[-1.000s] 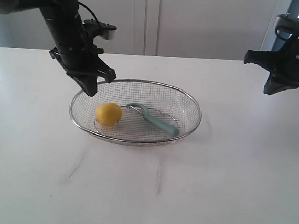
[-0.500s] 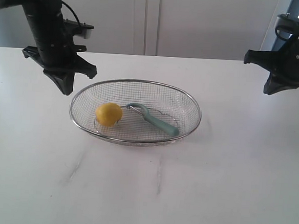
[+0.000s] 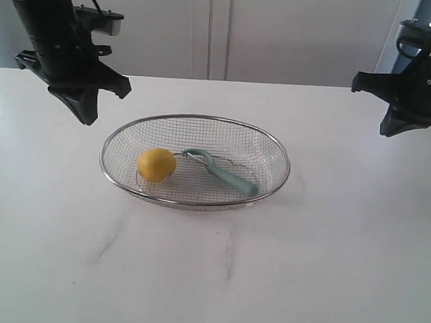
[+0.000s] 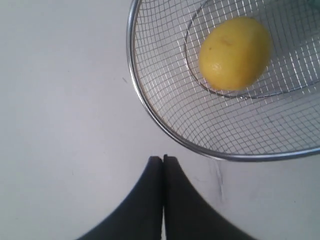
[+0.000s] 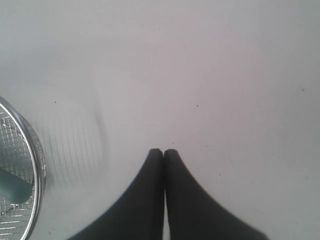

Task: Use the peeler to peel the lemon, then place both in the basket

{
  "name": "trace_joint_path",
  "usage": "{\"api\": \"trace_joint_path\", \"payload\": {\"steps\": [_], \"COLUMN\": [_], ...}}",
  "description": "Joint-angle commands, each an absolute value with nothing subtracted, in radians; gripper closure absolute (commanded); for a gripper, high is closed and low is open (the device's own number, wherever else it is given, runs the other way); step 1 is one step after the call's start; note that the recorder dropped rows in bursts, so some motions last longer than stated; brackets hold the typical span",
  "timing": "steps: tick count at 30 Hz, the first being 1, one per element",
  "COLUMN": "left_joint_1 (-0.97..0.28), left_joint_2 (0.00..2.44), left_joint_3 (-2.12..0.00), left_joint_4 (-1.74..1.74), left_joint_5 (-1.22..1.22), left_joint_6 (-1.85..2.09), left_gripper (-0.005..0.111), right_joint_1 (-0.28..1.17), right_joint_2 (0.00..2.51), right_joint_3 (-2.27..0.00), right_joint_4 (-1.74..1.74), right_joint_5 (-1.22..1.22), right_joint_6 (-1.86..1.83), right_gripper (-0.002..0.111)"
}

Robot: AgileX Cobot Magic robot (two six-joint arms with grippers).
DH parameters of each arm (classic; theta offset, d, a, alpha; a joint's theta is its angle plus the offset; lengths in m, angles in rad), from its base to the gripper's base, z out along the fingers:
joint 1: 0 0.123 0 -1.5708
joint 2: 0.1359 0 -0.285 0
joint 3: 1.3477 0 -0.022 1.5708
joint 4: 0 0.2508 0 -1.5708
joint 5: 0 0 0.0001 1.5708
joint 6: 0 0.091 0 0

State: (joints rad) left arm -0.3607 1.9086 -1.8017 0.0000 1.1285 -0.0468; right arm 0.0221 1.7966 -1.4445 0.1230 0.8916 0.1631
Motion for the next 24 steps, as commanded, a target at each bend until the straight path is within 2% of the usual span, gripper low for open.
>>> {"api": "trace_joint_path", "payload": {"steps": [1,13,24], "left_joint_1": [-0.36,-0.36,-0.36], "left_joint_2": [1.82,1.587,1.439], "left_joint_3": [-1.72,-1.521,-1.44], "left_joint_4": [-0.019,-0.06,-0.066], "left_joint_5": [1.174,1.097,1.178], "left_joint_6": [-0.053,-0.053,-0.021], "left_gripper": [0.107,0.107,0.107], "right_joint_1": [0.017,0.017,0.017], "right_joint_2": [1.786,1.786,1.786], "right_joint_3": [-1.441,-1.441,-1.441], "right_joint_4": [0.115,0.115,0.115], "right_joint_5": [0.883,0.883,0.883], "right_joint_6": [0.156,0.156,0.156], "right_gripper": [0.108,0.108,0.108]}}
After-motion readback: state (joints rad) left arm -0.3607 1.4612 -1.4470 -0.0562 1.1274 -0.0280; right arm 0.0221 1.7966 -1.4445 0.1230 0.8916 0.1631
